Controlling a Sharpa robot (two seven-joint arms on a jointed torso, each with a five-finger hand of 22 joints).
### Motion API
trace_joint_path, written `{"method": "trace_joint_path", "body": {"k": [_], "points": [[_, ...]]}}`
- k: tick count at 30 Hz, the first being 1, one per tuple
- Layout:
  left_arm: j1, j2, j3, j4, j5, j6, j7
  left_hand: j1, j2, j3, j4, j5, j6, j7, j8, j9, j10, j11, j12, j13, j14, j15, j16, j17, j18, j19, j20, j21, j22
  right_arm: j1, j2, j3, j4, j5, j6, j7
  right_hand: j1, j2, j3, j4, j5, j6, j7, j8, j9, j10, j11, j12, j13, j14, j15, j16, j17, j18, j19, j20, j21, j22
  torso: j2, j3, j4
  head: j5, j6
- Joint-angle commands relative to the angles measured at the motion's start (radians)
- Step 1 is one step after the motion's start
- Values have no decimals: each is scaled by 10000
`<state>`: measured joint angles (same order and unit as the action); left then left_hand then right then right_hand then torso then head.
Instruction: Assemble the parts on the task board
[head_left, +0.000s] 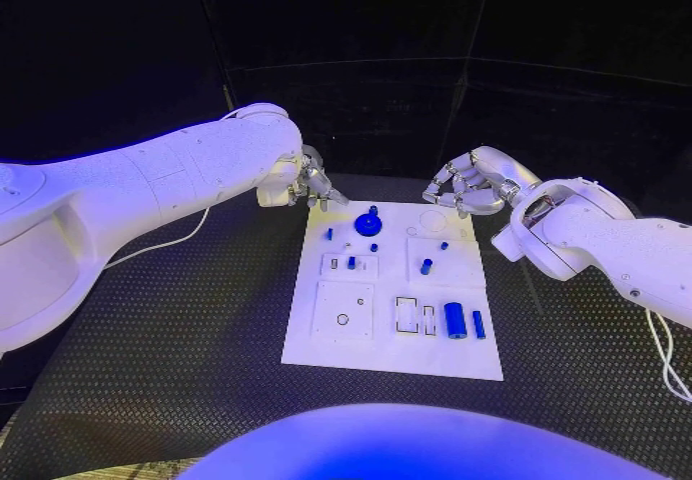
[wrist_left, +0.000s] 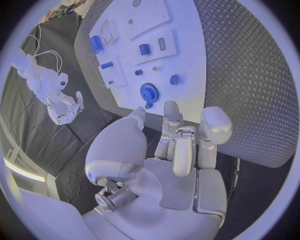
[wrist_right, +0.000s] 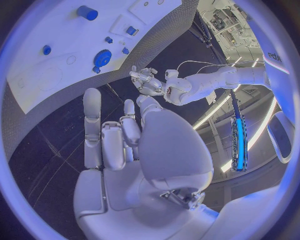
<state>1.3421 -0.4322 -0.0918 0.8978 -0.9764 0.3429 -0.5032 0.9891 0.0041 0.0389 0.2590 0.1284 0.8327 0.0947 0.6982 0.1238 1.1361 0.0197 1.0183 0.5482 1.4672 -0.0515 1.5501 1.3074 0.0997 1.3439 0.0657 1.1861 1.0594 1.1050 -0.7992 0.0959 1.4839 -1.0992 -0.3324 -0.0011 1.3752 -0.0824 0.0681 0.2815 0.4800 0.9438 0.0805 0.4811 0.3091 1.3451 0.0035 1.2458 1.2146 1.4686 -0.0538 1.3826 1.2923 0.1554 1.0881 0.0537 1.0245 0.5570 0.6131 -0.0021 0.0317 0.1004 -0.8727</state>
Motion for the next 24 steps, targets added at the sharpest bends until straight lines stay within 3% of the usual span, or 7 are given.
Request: {"method": "trace_joint_path", "body": {"k": [1, 24], "points": [[-64, 120, 1, -222, -262, 643, -82, 136, 9, -89, -14, 10, -33, 24, -35, -14, -96, 14, -28, 1, 903, 81, -34, 2166, 122, -78, -5, -38, 0, 19, 10, 5, 19, 16, 44, 39, 55, -2, 26, 48, 69, -54, 4, 50, 11, -50, 3, -58, -5, 444, -64, -60, 3, 186, -49, -2, -36, 0, -12, 4, -9, 8, 1], [-489, 839, 5, -1374, -693, 1200, -180, 501, 166, -190, -119, 23, -14, 25, -42, -51, -92, 15, 69, 58, 921, 83, 1, 2229, 107, -29, 4, 17, 89, 20, 61, 5, 32, 16, 51, 41, 80, 16, 53, 40, 88, -60, 1, 56, 16, -52, 1, -56, -3, 442, -63, -60, 8, 186, -56, -1, -41, -1, -5, -2, 3, 28, 1]]}}
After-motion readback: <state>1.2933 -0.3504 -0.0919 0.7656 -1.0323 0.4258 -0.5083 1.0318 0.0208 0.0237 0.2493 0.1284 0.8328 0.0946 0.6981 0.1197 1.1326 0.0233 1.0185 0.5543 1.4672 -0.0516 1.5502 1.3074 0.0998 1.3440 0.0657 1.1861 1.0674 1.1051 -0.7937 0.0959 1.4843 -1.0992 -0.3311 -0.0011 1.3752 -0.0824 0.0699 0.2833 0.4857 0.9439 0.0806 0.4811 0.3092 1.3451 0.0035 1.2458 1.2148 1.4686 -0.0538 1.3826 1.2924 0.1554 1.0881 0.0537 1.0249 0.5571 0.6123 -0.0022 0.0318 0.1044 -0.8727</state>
